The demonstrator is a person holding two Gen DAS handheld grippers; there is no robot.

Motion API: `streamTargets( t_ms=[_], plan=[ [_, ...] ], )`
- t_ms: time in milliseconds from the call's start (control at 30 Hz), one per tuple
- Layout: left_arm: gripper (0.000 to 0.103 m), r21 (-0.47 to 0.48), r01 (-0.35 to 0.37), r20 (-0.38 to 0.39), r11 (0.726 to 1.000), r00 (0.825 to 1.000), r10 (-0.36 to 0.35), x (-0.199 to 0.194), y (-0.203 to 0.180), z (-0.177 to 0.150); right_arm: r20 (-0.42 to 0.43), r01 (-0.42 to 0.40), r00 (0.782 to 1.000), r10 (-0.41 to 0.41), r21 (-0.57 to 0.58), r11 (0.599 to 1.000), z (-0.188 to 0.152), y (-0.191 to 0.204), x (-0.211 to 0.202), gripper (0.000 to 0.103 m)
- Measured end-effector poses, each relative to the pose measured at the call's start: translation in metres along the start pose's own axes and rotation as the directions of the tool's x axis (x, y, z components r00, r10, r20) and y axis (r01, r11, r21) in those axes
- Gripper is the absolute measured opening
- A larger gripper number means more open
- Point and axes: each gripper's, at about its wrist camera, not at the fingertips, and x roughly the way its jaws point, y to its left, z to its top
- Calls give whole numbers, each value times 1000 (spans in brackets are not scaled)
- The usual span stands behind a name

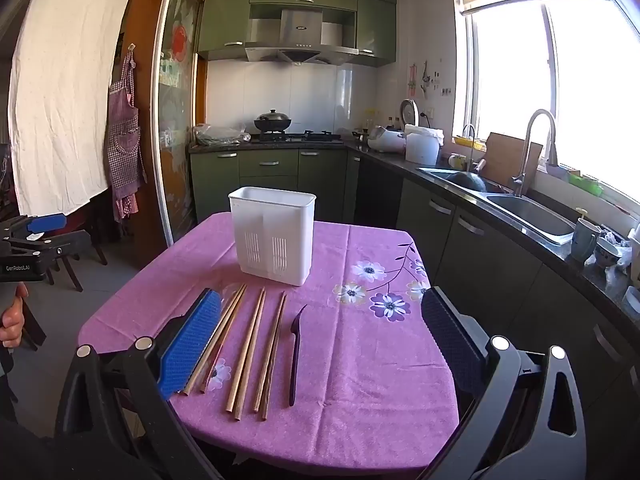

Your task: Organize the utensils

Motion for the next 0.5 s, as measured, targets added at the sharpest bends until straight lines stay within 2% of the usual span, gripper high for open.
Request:
streamTargets(
  t_ms=[267,500],
  plan=[
    [97,-6,4,4,1000,1000,-4,0,12,-1,5,-2,1000,2,2,1000,-2,-2,0,99],
    [97,0,-14,-4,1000,1000,14,3,7,-4,3,-3,1000,3,6,1000,-4,-2,0,99]
  ],
)
